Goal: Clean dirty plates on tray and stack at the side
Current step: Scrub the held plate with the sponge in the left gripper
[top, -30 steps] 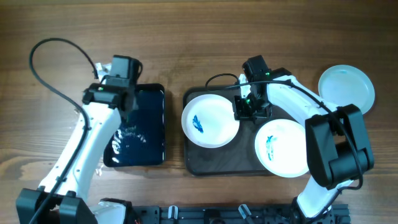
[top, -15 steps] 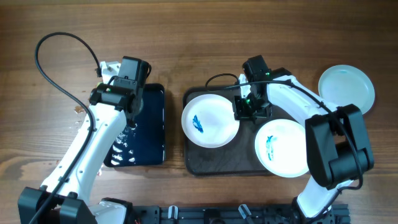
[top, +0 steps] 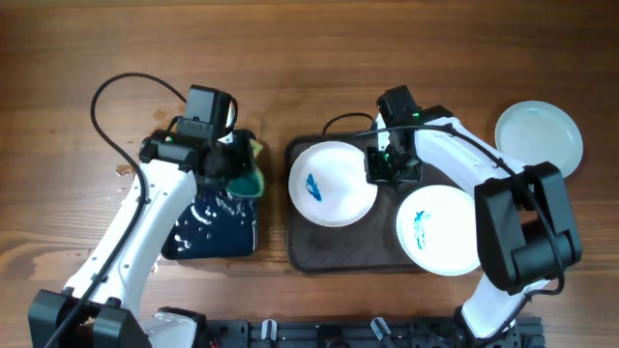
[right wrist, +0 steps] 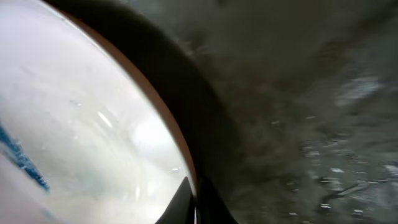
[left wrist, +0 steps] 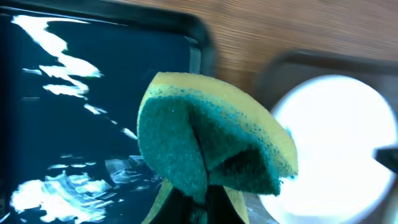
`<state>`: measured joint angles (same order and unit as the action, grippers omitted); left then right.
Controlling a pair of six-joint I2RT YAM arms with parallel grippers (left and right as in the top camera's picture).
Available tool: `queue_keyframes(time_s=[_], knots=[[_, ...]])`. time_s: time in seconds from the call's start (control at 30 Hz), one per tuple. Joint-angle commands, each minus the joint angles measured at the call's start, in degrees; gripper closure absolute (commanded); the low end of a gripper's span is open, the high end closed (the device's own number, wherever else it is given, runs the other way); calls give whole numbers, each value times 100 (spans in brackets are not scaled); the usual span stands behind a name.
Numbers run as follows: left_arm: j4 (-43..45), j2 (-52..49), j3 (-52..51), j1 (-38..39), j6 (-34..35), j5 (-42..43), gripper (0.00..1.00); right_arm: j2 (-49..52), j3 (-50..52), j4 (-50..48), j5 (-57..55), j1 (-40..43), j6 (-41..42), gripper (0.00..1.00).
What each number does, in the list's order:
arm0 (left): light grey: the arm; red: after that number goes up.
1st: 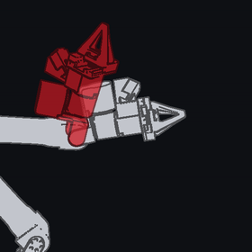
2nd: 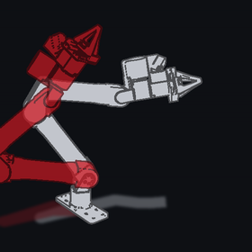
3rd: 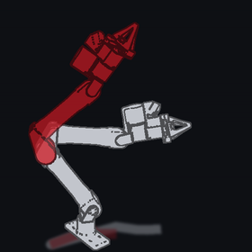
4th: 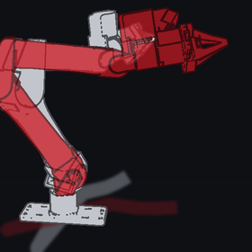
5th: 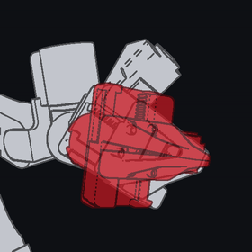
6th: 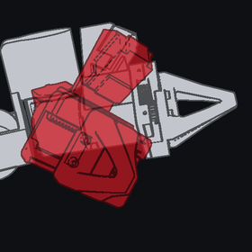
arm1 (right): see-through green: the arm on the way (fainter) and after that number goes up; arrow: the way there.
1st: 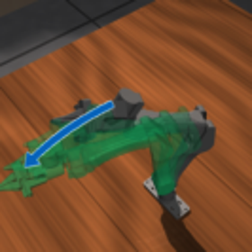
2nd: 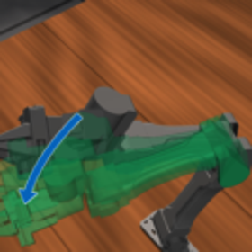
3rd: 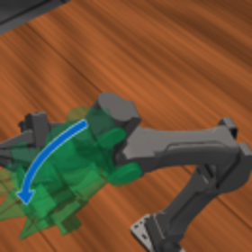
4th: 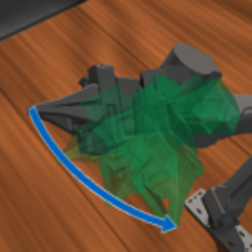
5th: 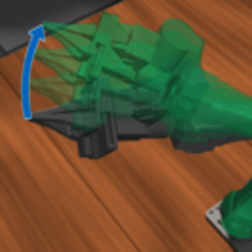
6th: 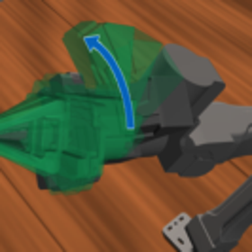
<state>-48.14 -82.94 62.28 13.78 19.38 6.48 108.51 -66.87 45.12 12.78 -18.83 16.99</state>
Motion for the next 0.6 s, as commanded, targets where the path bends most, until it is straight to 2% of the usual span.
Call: queue_keyframes(time_s=[0.0,0.13,0.23,0.4,0.57], knots=[[153,-33,-4,11,-197,1547,96,-168,-28,-70,-890,-22,269,96],[531,-35,-4,17,-225,2564,96,-168,-28,-79,-1172,-22,411,96],[929,-212,-4,201,-120,2780,96,-168,-28,-81,-1167,-22,409,95],[2437,-1403,-4,933,800,3370,96,-170,-28,-26,-1152,-22,413,96],[3705,-2422,-4,1622,2017,3182,96,-170,-28,103,-1150,-22,402,96]])
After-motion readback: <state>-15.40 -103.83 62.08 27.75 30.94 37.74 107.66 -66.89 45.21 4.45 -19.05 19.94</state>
